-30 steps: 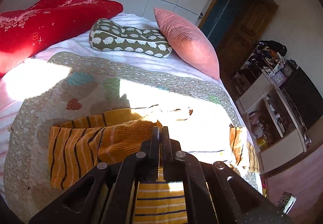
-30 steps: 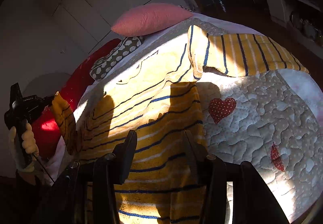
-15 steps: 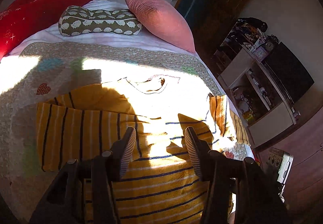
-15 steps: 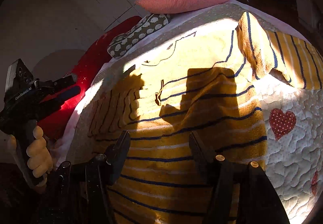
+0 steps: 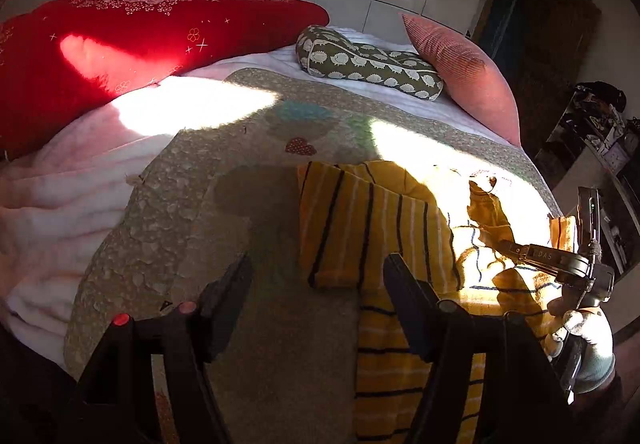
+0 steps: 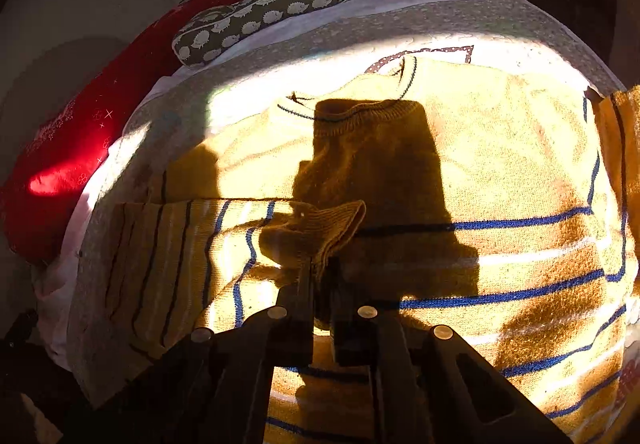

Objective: Fold small clothes

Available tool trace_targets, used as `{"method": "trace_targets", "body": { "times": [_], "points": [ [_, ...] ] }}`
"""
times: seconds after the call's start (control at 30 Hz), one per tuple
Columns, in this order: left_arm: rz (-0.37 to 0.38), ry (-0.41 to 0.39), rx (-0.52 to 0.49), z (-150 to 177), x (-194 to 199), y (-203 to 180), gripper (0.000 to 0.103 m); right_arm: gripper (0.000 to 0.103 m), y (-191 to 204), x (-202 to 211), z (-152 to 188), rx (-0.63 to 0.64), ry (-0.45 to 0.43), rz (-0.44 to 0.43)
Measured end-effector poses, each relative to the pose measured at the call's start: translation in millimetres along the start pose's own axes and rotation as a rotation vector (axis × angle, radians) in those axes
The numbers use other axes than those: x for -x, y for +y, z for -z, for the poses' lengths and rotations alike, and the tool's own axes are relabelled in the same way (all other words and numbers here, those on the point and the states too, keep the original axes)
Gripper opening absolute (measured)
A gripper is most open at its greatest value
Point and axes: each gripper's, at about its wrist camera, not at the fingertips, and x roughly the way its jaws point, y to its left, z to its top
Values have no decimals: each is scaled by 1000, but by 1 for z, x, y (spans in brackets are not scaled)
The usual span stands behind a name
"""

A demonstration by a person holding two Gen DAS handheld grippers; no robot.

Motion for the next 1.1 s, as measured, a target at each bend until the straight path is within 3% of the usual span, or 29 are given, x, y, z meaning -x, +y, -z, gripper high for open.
{"method": "trace_targets", "body": {
  "times": [0.2, 0.47, 0.57, 0.67, 0.73, 0.8, 0.93, 1.1],
  "points": [
    [20, 44, 77, 3, -17, 18, 67, 5, -26, 49, -17, -38, -134, 107],
    [33, 79, -5, 11, -36, -21, 67, 6, -83, 37, -20, -115, -84, 250],
    [37, 94, -55, 17, -46, -43, 67, 6, -96, 37, -15, -127, -57, 187],
    [50, 133, -96, 20, -54, -64, 67, 8, -118, 79, -3, -183, -125, 64],
    [72, 132, -127, 20, -51, -79, 67, 21, -145, 114, 9, -242, -179, -4],
    [96, 129, -167, 18, -45, -98, 67, 48, -180, 151, 22, -296, -231, 26],
    [176, 128, -257, 9, -38, -152, 68, 50, -255, 203, 60, -424, -287, 129],
    [324, 192, -339, 3, -49, -248, 69, 50, -326, 222, 104, -660, -299, 57]
  ]
}}
